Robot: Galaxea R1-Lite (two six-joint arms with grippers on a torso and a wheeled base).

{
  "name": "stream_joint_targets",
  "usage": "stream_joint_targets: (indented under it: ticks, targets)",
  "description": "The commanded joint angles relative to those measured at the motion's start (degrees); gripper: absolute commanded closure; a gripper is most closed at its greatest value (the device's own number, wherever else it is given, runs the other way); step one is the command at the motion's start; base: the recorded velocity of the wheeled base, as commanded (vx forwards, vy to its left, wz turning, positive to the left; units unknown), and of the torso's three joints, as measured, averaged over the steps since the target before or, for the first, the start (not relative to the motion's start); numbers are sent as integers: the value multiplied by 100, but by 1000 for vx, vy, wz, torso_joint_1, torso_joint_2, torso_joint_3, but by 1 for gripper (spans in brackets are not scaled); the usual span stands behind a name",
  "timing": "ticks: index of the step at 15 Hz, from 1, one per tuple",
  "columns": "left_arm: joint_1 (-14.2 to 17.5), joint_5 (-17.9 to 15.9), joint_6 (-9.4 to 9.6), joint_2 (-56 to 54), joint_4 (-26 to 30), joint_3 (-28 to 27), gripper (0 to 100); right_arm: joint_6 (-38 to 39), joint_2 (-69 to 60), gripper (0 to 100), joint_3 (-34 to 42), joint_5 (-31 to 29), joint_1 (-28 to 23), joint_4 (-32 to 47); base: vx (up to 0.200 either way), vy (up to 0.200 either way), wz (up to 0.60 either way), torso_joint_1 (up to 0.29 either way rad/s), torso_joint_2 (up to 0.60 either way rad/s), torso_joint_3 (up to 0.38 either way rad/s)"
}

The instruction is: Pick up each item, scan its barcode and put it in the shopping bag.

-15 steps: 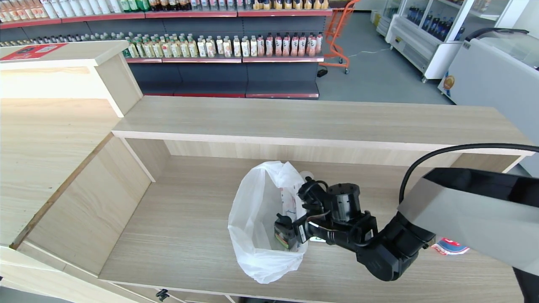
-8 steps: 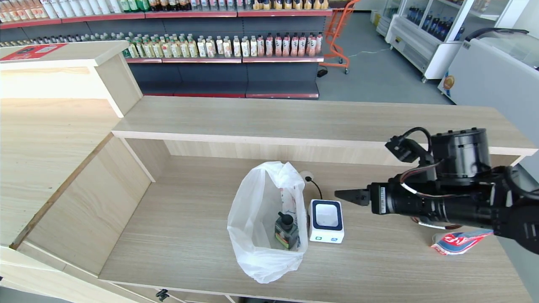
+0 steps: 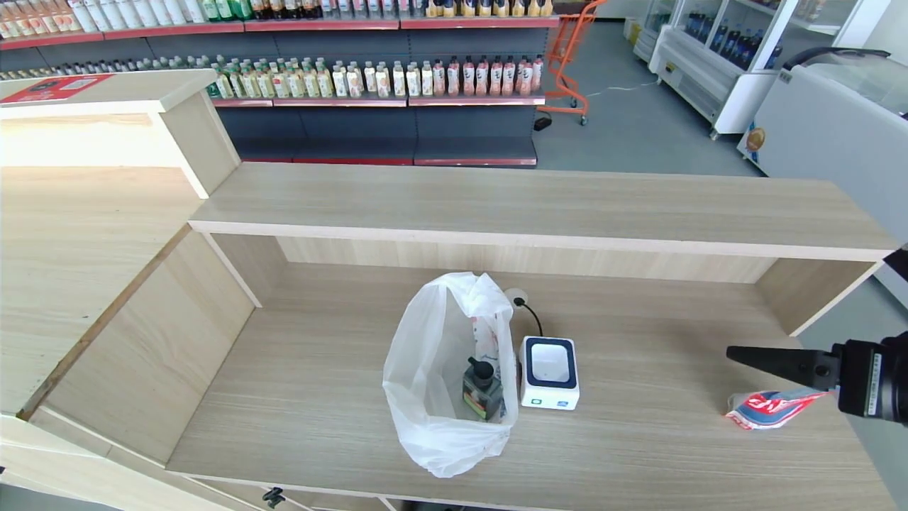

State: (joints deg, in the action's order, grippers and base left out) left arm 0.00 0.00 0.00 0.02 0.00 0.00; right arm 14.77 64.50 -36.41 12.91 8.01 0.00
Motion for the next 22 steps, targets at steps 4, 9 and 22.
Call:
stream_joint_targets:
  ticks: [4,9,22]
  targets:
    - [0,0,-9,-2,0,0,0,8,-183,0,196,-34,-151,18,-150,0,0,3,1,2]
    - [0,0,-9,6,0,0,0,34,-52,0,178,-122,-449,0,0,-120,0,-2,0,2]
    - [0,9,-35,6,0,0,0,2179,766,0,-173,-368,-1117,18,-62,-200,0,3,4,3]
